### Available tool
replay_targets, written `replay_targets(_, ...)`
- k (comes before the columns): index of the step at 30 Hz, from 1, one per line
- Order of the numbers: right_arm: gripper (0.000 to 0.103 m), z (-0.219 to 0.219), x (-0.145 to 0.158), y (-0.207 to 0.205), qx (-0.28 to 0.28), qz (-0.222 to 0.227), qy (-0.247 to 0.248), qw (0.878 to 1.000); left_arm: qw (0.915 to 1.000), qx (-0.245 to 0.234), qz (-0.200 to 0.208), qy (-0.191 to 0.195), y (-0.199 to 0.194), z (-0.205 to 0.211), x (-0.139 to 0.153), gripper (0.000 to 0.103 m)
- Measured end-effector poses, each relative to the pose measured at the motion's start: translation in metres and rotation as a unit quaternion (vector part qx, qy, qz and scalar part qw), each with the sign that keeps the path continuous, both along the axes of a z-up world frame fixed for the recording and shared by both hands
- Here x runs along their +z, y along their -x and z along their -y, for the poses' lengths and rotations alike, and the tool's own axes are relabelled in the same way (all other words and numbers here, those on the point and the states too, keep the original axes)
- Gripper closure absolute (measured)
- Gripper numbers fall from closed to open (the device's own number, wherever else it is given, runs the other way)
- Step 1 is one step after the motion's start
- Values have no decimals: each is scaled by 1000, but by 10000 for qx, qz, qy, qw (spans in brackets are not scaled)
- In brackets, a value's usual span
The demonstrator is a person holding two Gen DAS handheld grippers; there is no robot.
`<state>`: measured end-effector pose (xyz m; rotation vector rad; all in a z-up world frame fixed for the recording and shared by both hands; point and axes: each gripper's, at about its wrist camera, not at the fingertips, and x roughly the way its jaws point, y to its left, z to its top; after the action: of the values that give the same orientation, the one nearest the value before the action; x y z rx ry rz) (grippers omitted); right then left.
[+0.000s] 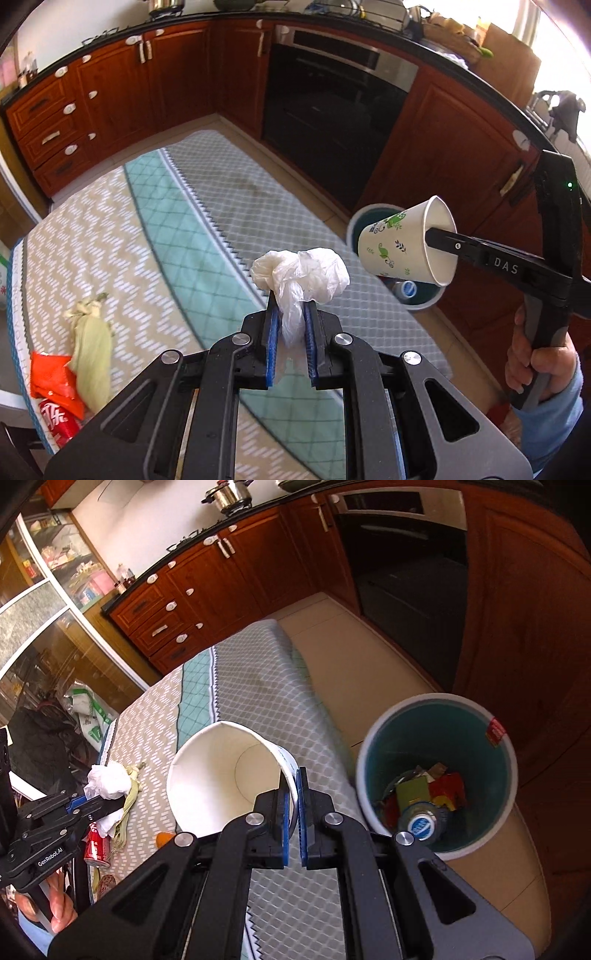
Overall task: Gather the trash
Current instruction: 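Carry tissue and paper cup over the bin and open both tools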
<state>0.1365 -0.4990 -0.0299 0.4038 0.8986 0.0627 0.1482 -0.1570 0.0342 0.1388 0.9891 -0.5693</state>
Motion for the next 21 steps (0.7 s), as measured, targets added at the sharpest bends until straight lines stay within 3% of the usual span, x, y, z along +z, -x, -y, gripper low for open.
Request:
replay_targets(11,99,100,0,31,-918,16,40,9958,9966,-800,-143,-110,0,109,-17,90)
replay_targets(21,99,128,-21,30,-1246,-147,93,9921,9940,-1012,-308,-278,-20,155,-37,90)
